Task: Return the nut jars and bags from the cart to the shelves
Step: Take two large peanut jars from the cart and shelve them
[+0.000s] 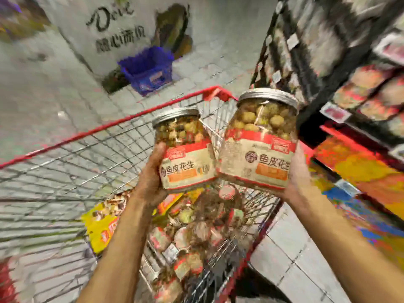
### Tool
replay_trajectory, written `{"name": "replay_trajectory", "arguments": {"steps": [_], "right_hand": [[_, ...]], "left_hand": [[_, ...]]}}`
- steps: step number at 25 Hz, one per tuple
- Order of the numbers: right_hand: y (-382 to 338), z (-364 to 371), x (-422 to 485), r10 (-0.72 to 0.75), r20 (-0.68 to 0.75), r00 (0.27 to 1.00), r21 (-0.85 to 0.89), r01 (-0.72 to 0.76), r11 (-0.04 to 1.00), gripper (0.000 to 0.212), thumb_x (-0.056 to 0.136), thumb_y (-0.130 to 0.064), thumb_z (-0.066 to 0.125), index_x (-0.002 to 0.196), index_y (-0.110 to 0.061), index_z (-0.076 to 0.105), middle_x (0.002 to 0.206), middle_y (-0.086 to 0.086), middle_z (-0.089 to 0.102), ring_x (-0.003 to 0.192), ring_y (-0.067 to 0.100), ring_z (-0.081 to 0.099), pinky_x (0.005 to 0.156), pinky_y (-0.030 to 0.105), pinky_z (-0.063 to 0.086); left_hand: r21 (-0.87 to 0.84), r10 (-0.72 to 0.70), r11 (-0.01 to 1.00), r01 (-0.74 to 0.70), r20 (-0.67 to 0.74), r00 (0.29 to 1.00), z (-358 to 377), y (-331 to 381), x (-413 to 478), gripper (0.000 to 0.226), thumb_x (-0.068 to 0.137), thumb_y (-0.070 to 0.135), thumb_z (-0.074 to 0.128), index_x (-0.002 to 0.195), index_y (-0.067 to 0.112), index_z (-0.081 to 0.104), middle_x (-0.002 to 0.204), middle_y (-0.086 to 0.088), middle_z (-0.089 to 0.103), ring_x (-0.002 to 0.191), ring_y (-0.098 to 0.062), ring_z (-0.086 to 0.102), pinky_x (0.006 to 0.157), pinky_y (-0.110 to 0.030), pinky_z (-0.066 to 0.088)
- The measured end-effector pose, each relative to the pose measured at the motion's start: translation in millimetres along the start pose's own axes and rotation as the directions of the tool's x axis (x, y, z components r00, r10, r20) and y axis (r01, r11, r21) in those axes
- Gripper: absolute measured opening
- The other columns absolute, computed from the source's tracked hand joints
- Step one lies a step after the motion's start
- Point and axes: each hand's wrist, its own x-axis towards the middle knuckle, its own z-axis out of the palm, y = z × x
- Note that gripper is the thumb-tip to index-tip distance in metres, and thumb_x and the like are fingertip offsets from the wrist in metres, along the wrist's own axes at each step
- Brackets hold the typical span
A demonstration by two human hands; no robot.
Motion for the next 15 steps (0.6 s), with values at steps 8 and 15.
{"name": "replay_trajectory", "arguments": {"steps": [8,15], "right_hand": [[-111,-181,-155,-0.434,-0.481,0.761,0.235,0.589,0.773,0.065,0.088,-0.04,0.03,0.043,-0.017,0.071,0.053,0.0,0.069,0.047,0.014,0.067,0.036,0.024,0.05],[-177,-336,-231,-0.449,-0.605,0.657,0.221,0.68,0.699,0.063,0.096,-0.045,0.031,0.062,-0.019,0.076,0.071,0.002,0.074,0.062,0.017,0.071,0.052,0.031,0.057]], "left_hand": [[0.02,-0.126,0.989,0.149,0.648,0.751,277,-68,52,0.077,0.037,0.059,0.085,0.099,0.014,0.076,0.106,-0.01,0.072,0.101,-0.028,0.068,0.076,-0.052,0.056],[0.134,-0.144,0.988,0.074,0.636,0.758,463,-176,74,0.084,0.024,0.065,0.084,0.095,0.02,0.076,0.102,-0.006,0.073,0.094,-0.025,0.069,0.075,-0.048,0.056]]}}
